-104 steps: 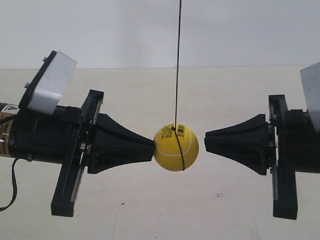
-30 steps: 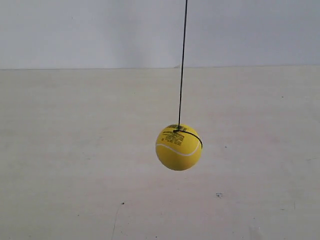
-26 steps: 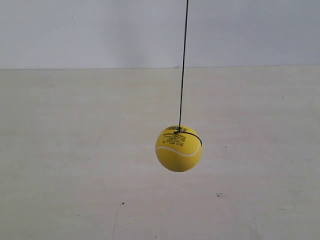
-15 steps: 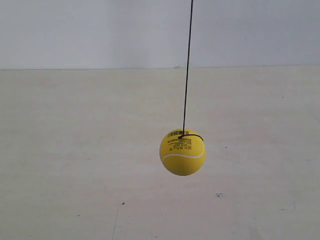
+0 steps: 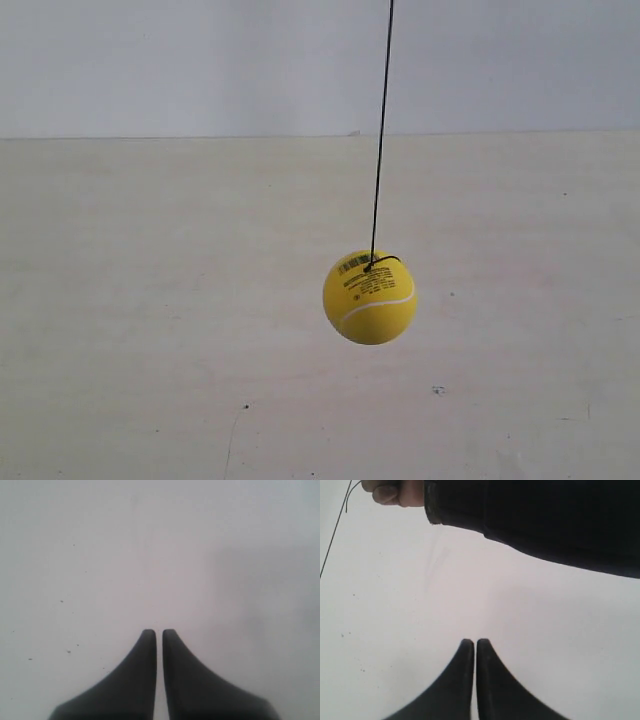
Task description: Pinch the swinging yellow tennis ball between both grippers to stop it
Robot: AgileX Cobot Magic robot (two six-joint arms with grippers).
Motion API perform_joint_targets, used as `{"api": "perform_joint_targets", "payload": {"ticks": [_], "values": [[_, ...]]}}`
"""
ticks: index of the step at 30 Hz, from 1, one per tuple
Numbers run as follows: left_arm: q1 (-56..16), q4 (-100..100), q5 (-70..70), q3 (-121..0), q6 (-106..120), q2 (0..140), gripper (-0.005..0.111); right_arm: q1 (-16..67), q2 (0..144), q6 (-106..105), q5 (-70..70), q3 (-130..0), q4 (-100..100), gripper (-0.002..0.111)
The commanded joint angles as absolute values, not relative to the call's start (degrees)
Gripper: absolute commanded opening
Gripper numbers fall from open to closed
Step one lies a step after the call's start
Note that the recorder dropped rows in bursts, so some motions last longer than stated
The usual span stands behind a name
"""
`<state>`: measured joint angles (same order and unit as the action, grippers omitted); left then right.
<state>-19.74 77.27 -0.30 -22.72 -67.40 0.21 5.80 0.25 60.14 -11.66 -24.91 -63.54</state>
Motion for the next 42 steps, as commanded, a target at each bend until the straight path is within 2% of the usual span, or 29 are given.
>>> {"api": "perform_joint_targets", "payload": {"ticks": [1,23,26,28,31,42], "values": [[-19.9,76.9,-1.1,-22.5,-68.2,0.0,0.005,5.8,0.0,64.8,-11.5,-24.7,-63.8,0.0],[-19.9,77.2,-1.2,-22.5,-68.2,0.0,0.005,6.9,0.0,65.3,-11.1,-23.4,-63.3,0.0],[-19.9,77.2,-1.3,-22.5,-68.2,0.0,0.005,9.4,0.0,44.0,-3.6,-20.4,-43.4,0.0],[-19.9,77.2,-1.3,-22.5,-68.2,0.0,0.005,9.9,0.0,23.4,4.1,-19.2,-22.6,0.0],[-19.9,77.2,-1.3,-22.5,-68.2,0.0,0.005,9.9,0.0,2.3,12.3,-17.3,-6.1,0.0],[-19.9,77.2,-1.3,-22.4,-68.2,0.0,0.005,9.9,0.0,-0.6,12.3,-4.4,-4.3,0.0]]}}
